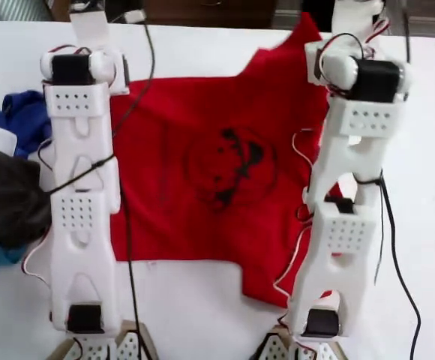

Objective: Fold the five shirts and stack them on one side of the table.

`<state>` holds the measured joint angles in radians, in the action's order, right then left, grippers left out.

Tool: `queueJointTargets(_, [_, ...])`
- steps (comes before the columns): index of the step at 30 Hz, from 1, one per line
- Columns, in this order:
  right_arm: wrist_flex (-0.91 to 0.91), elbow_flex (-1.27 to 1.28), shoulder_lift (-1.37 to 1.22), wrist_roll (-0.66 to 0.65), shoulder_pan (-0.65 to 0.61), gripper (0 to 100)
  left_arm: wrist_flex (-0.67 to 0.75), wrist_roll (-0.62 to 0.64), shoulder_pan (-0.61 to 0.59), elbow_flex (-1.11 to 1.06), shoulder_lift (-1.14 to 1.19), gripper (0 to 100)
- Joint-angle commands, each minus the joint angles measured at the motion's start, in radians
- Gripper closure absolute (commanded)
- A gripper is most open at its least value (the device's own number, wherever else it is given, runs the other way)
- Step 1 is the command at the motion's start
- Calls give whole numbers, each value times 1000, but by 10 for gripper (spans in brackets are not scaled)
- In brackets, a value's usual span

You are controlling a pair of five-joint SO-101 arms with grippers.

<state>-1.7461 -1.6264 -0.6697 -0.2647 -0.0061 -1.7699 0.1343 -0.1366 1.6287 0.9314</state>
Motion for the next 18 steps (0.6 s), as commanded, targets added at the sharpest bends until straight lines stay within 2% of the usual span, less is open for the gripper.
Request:
queueJointTargets(1, [-24, -11, 168, -5, -13, 978, -20, 0, 20, 31, -152, 975])
queueJointTargets(4, [-24, 91, 240, -6, -13, 978, -21, 0, 20, -5, -209, 975])
queueJointTargets(10, [-21, 419, 361, -60, -15, 978, -17, -2, 37, -354, -278, 975])
queueJointTargets(14, [-13, 597, 340, -52, -13, 978, 25, -3, 35, -504, -269, 975])
queueJointTargets(18, [176, 760, 194, -5, -27, 964, 63, -3, 20, -579, -232, 975])
